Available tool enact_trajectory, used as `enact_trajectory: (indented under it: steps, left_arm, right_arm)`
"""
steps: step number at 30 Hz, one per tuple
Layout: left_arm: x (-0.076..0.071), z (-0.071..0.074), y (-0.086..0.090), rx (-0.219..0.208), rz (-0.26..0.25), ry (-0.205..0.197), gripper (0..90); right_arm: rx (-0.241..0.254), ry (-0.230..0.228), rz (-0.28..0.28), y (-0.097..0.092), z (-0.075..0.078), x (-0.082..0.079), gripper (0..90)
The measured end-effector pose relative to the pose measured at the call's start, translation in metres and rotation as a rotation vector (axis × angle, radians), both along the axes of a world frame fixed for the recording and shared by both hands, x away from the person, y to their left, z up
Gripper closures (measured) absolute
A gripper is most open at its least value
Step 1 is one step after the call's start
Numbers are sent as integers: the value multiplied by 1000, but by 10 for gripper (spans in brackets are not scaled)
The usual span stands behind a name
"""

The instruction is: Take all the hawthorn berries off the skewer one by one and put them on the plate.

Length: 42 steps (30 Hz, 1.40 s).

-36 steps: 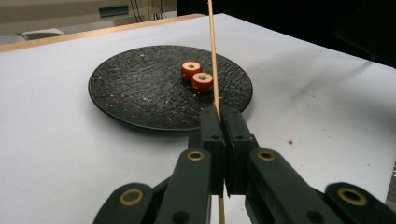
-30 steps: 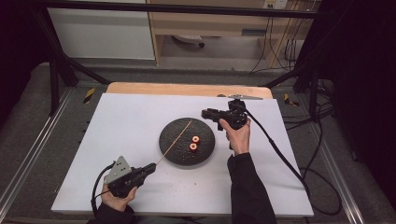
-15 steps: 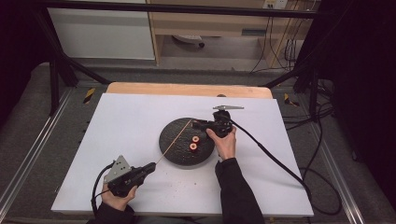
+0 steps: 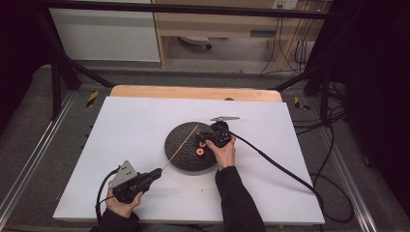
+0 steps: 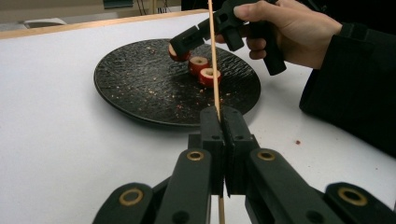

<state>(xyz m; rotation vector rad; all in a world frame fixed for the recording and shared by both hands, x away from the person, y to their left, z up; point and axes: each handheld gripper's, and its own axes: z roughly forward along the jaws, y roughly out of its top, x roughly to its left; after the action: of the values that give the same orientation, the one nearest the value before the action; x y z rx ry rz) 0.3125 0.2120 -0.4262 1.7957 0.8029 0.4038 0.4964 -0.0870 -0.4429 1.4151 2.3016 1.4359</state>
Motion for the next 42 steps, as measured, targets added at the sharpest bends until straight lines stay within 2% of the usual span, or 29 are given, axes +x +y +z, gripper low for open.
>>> enact_trajectory:
  steps: [5,10,18,24,29,35,42]
  left_arm:
    - [1,0,0,2,0,7,883]
    - [1,-1,0,8,2,13,883]
    - [3,0,0,11,7,25,882]
    - [5,0,-3,19,7,40,882]
    - [7,1,-5,25,7,49,882]
    - [11,4,-8,37,12,61,882]
    - [21,9,-15,56,18,86,882]
  right_arm:
    - [-19,-6,-7,0,-3,1,598]
    - [-18,-45,-4,-3,8,-4,493]
    - [-40,-87,36,-17,28,-28,252]
    - [-70,-112,66,-35,32,-50,102]
    - [-83,-116,82,-56,26,-65,54]
    - [-129,-123,68,-86,21,-82,25]
    - [-135,-140,43,-116,16,-98,14]
